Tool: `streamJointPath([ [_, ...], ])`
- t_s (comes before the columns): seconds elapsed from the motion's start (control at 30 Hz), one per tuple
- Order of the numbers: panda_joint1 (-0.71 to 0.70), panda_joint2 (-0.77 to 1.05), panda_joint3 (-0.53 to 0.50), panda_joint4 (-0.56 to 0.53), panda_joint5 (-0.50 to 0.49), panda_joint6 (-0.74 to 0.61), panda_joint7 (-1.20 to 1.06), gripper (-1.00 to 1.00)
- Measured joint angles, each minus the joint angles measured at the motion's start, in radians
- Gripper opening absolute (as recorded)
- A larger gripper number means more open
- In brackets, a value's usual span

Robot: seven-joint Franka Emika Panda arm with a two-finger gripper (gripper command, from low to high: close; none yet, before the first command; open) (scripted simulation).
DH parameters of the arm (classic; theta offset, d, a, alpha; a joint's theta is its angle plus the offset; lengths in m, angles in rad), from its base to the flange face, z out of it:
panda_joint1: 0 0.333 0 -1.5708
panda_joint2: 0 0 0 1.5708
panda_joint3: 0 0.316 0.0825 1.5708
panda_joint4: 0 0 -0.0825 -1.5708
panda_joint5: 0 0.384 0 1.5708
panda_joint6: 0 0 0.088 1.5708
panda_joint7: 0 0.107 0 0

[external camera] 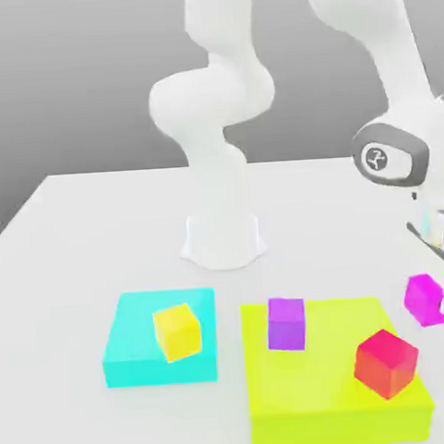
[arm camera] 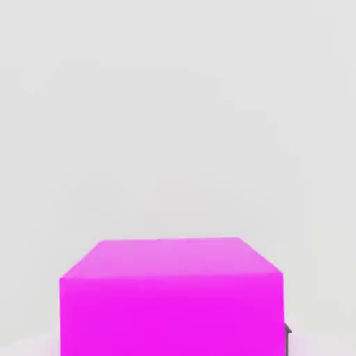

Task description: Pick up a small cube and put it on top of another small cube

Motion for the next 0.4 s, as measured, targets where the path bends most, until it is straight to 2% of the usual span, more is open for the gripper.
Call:
streamJointPath([
  [0.17, -0.173, -0.103, -0.066, 0.099, 0.028, -0.202, -0.017, -1.00],
  [0.23, -0.259, -0.069, -0.051, 0.101, 0.029, -0.171, -0.017, -1.00],
  [0.27, -0.240, -0.040, -0.033, 0.096, 0.025, -0.137, -0.014, -1.00],
  [0.3, -0.225, -0.009, -0.025, 0.089, 0.019, -0.099, -0.010, 1.00],
  [0.4, -0.225, -0.009, -0.025, 0.089, 0.019, -0.099, -0.010, 1.00],
])
